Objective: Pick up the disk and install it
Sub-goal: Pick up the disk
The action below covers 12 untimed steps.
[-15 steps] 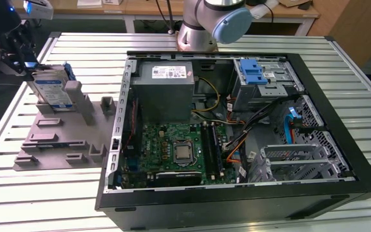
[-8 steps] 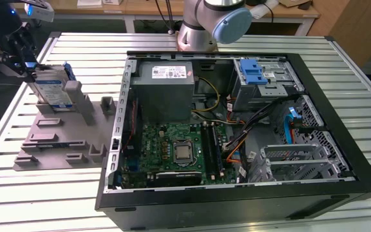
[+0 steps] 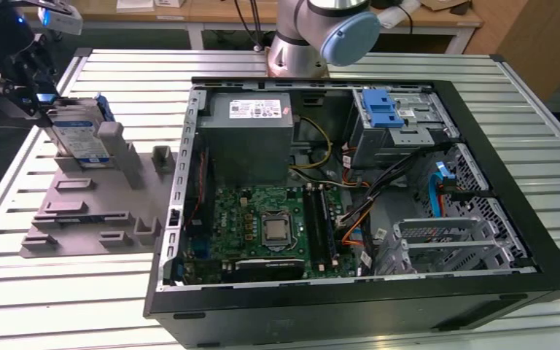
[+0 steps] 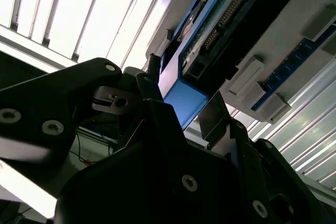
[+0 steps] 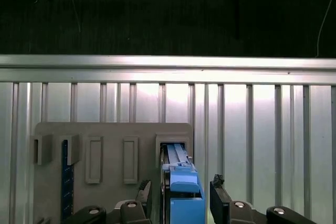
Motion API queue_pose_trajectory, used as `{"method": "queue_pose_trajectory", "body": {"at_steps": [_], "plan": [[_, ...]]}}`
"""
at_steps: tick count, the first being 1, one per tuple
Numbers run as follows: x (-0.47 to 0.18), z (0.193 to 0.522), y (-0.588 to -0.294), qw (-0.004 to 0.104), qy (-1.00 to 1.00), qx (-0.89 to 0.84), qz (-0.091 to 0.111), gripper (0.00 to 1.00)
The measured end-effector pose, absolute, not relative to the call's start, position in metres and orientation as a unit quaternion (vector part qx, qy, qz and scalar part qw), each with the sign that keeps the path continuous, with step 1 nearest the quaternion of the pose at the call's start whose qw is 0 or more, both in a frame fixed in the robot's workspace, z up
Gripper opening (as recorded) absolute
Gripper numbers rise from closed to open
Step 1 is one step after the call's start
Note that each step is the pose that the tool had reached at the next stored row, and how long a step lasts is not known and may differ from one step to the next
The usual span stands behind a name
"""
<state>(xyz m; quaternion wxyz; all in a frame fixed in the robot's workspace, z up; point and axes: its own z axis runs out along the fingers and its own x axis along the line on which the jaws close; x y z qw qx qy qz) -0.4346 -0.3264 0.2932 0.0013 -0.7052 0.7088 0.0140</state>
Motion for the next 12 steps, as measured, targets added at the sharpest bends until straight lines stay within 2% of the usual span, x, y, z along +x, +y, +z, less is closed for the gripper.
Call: {"method": "queue_pose_trajectory", "body": {"at_steps": [8, 9, 12], "plan": [[-0.435, 0.2887, -0.3264, 0.002, 0.709, -0.705, 0.013, 0.54], [-0.435, 0.2886, -0.3264, 0.002, 0.709, -0.705, 0.013, 0.47], [-0.435, 0.2884, -0.3264, 0.002, 0.709, -0.705, 0.013, 0.45]]}}
